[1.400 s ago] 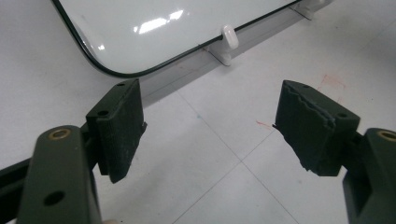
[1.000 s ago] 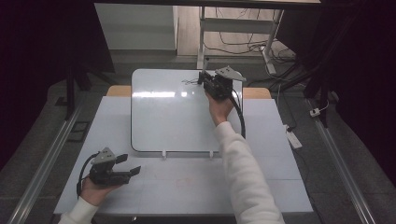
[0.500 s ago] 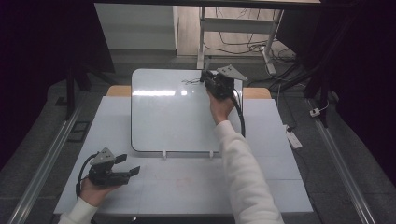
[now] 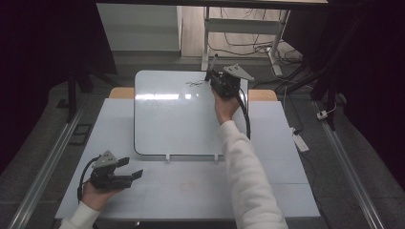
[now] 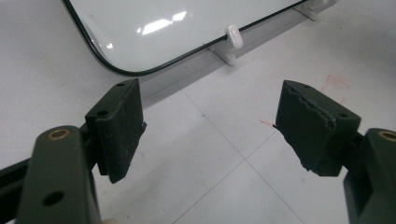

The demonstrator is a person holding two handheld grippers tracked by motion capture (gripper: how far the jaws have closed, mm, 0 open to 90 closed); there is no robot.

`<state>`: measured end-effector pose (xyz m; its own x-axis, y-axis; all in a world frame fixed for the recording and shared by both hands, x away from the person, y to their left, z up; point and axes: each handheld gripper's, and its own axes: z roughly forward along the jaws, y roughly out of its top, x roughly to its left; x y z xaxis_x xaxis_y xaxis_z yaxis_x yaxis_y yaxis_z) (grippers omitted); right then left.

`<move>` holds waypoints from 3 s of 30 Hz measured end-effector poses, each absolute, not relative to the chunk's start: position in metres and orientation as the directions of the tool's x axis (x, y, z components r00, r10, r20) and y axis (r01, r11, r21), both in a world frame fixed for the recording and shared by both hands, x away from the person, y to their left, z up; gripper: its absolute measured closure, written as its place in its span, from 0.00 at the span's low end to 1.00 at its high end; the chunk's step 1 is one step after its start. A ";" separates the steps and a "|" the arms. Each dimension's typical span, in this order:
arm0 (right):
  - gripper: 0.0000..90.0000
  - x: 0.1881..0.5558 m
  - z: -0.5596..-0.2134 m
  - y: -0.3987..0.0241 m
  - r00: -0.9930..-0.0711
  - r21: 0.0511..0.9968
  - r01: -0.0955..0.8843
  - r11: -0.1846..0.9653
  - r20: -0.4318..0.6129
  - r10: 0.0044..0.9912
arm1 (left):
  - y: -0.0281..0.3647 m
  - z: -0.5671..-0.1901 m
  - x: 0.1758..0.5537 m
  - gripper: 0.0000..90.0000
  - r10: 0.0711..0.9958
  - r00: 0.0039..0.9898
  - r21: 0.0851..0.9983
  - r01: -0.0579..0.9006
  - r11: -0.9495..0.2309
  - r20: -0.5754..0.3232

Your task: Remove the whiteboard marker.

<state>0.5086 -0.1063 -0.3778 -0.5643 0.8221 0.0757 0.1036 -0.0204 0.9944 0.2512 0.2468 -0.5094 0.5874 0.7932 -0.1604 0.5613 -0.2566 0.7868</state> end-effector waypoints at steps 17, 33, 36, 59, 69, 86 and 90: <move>0.91 0.507 -0.379 -0.098 -0.580 0.993 0.116 -0.006 0.073 0.811 | 0.246 -0.510 0.253 0.27 0.793 0.588 0.784 0.564 -0.259 -0.162; 0.91 0.500 -0.384 -0.082 -0.631 0.990 0.119 0.077 0.016 0.775 | 0.247 -0.510 0.253 0.27 0.792 0.588 0.784 0.565 -0.257 -0.164; 0.91 0.492 -0.390 -0.075 -0.654 0.987 0.115 0.113 -0.010 0.756 | 0.246 -0.510 0.252 0.27 0.793 0.587 0.785 0.563 -0.259 -0.160; 0.90 0.497 -0.389 -0.056 -0.666 0.988 0.120 0.098 0.006 0.746 | 0.248 -0.510 0.253 0.27 0.793 0.587 0.784 0.565 -0.257 -0.163; 0.90 0.504 -0.380 -0.073 -0.612 0.992 0.116 0.054 0.028 0.791 | 0.248 -0.510 0.253 0.27 0.792 0.588 0.787 0.562 -0.256 -0.162; 0.91 0.504 -0.381 -0.064 -0.622 0.992 0.117 0.050 0.034 0.782 | 0.248 -0.510 0.252 0.27 0.792 0.588 0.787 0.562 -0.255 -0.163; 0.91 0.501 -0.385 -0.047 -0.659 0.990 0.111 0.089 0.006 0.752 | 0.248 -0.510 0.252 0.27 0.793 0.587 0.786 0.563 -0.255 -0.163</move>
